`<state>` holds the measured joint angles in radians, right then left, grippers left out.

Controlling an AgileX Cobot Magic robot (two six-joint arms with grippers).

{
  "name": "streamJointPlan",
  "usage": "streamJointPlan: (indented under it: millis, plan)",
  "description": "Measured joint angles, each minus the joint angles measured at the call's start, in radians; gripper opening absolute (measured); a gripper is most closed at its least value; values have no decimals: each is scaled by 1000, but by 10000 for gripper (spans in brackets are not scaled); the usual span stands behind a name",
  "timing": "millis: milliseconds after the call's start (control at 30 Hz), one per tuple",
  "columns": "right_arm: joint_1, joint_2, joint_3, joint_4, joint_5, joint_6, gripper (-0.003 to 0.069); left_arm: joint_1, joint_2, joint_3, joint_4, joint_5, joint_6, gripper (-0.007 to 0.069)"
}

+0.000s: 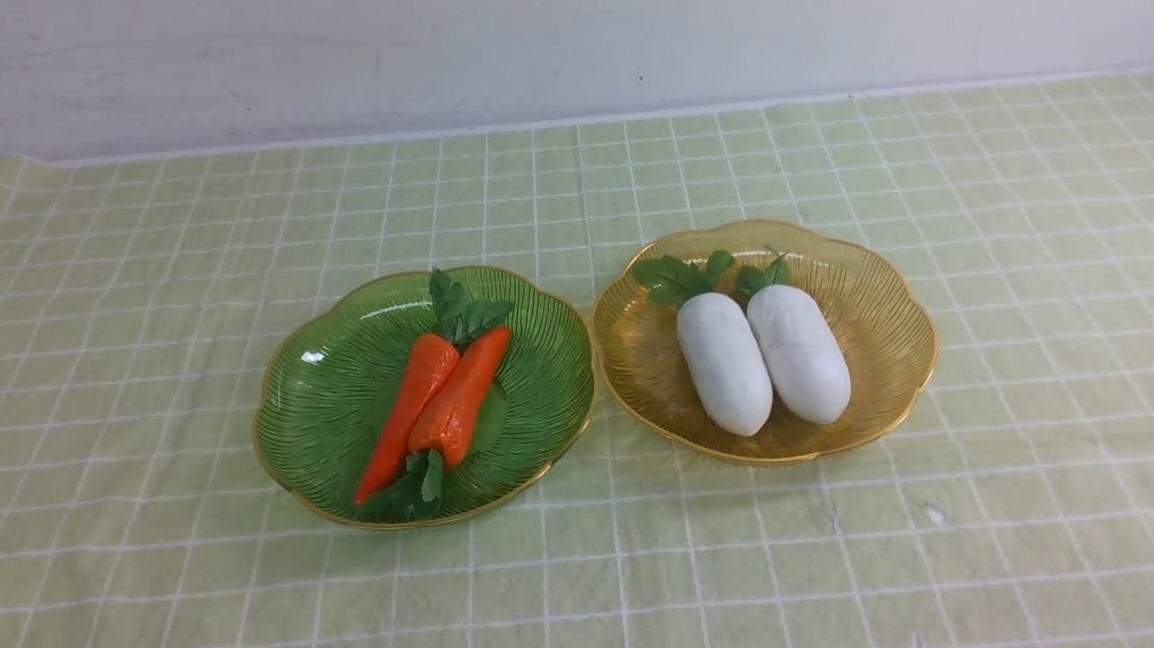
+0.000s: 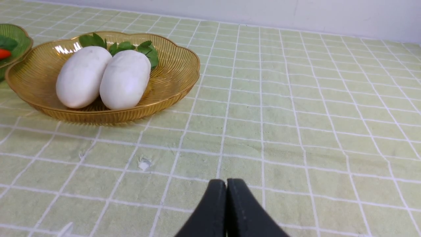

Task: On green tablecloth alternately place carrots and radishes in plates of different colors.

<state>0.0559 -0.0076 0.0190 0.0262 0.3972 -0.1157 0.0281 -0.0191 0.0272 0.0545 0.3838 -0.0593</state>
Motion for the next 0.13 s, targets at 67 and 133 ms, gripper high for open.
streamJointPlan:
  millis: [67,133]
  plan:
    - [0,0,0,0,0,0,-15,0,0,0,0,0,0,-8]
    - [0,0,0,0,0,0,-15,0,0,0,0,0,0,-8]
